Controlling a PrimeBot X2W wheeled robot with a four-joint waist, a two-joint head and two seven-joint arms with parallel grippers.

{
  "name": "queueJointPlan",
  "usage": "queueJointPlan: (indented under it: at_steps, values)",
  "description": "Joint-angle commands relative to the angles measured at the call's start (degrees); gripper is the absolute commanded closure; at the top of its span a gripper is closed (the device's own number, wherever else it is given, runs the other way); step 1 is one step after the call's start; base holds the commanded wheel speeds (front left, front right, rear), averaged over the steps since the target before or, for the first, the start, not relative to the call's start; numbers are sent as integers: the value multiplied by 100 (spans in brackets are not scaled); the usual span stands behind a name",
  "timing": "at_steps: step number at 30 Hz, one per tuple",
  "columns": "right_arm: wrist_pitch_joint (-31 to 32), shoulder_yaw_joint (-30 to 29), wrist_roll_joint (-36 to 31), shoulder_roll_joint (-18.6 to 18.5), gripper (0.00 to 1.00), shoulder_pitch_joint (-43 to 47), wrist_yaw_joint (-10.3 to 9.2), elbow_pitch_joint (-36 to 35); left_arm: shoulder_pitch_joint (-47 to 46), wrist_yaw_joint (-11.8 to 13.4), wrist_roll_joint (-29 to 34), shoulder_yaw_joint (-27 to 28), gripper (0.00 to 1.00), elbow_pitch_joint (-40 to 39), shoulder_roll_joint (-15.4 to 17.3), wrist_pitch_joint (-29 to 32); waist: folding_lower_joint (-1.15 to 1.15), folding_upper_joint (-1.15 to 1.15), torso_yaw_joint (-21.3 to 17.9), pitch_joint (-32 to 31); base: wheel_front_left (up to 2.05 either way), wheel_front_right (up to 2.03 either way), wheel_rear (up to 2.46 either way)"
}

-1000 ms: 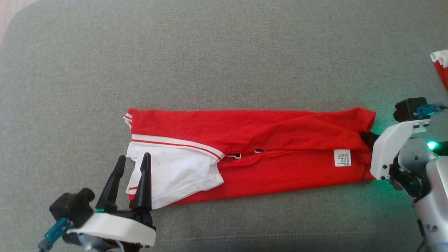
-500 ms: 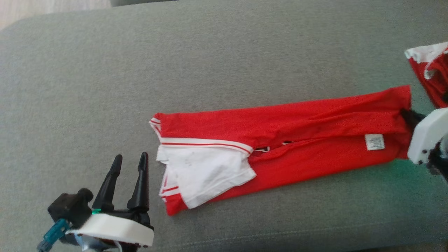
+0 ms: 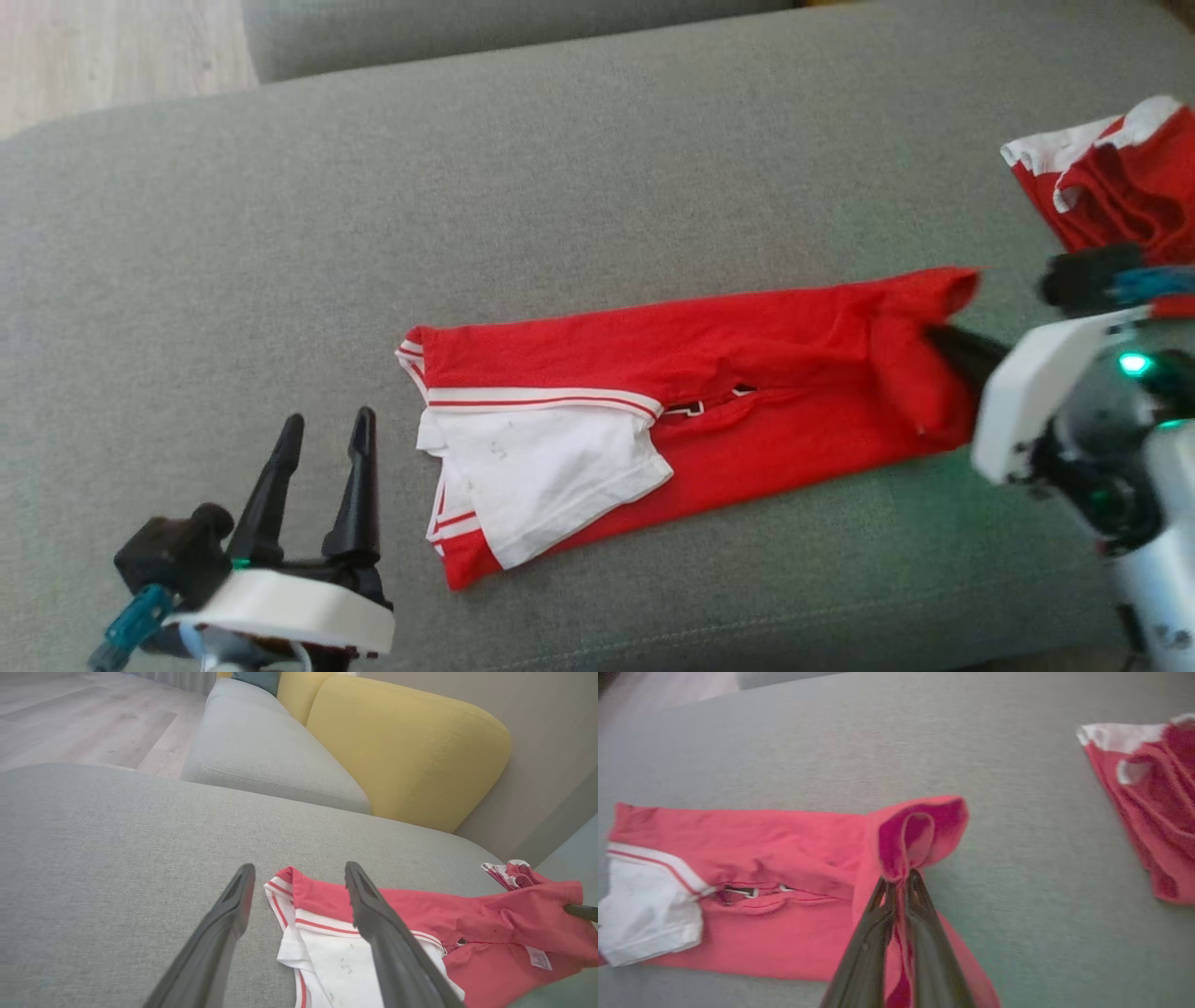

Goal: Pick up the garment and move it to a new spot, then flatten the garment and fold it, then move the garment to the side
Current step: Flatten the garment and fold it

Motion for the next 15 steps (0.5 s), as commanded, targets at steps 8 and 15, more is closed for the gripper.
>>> queueJointPlan:
  at_steps: [8, 15]
  values:
    - [-23, 1065, 675, 314, 100, -223, 37, -676, -90, 61, 117, 375, 0, 47, 112, -116, 0, 0, 287, -374, 0, 0, 0]
    - [-388, 1625, 1046, 880, 100, -320, 37, -559, 81, 48, 135, 390, 0, 101, 69, -138, 0, 0, 743, -624, 0, 0, 0]
